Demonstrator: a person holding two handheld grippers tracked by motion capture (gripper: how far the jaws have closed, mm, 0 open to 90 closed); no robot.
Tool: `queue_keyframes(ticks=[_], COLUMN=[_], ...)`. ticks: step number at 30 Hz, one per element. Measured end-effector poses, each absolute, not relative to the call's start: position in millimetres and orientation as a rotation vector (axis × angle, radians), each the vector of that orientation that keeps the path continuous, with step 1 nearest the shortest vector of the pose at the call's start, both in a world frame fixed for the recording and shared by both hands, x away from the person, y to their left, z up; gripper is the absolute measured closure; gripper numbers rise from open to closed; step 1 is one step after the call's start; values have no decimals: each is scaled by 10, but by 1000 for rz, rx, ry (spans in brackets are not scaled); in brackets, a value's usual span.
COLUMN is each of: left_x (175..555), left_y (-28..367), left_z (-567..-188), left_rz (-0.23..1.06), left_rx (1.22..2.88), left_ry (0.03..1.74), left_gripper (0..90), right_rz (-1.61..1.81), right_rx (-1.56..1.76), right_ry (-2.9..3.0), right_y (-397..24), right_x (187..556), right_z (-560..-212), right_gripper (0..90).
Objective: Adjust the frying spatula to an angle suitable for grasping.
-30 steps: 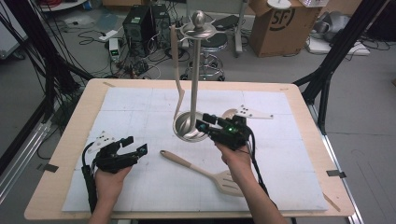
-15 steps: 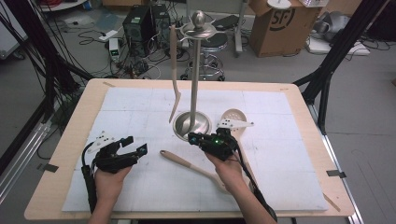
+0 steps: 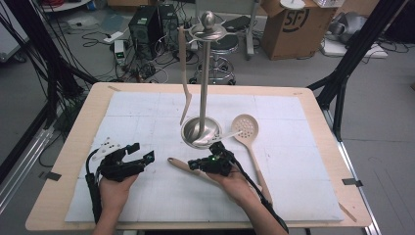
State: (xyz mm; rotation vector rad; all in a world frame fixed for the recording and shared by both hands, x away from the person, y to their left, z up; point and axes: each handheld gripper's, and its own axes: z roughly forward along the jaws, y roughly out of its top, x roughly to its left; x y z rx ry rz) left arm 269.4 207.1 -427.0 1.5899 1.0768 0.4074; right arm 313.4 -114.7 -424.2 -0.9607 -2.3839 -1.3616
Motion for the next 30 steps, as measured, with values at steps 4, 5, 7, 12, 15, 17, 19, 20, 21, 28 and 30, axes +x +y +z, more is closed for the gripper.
queue_keyframes(ticks=[4,5,7,12,15,17,19,20,21,28,30], left_x=[2695,2695,2695,2694,2695,2696,2697,2695,2696,2689,2690], left_y=[2073,2072,2071,2070,2071,2073,2073,2070,2071,2059,2058], left_z=[-4268,-4268,-4268,-4265,-4266,-4266,-4267,-4266,-4267,-4264,-4263], left_rz=[410,408,407,409,409,407,409,406,408,409,411], left_rx=[1592,1591,1591,1590,1590,1592,1592,1591,1592,1592,1593], left_ry=[1073,1073,1074,1072,1073,1072,1072,1074,1072,1072,1071], left_gripper=[276,276,276,276,276,276,276,276,276,276,276], right_rz=[-1292,-1276,-1238,-1099,-1038,-1022,-999,-996,-994,-1001,-989], right_rx=[-949,-945,-929,-938,-927,-920,-897,-894,-908,-1014,-1024], right_ry=[-2417,-2430,-2458,-2518,-2551,-2583,-2643,-2653,-2639,-2658,-2705], right_y=[-1059,-1033,-984,-882,-834,-803,-759,-755,-756,-798,-784], right_x=[3140,3134,3129,3140,3139,3122,3093,3089,3093,3151,3146], right_z=[-4313,-4322,-4349,-4446,-4490,-4496,-4500,-4493,-4493,-4438,-4429], right_gripper=[896,896,896,896,896,896,896,896,898,900,900])
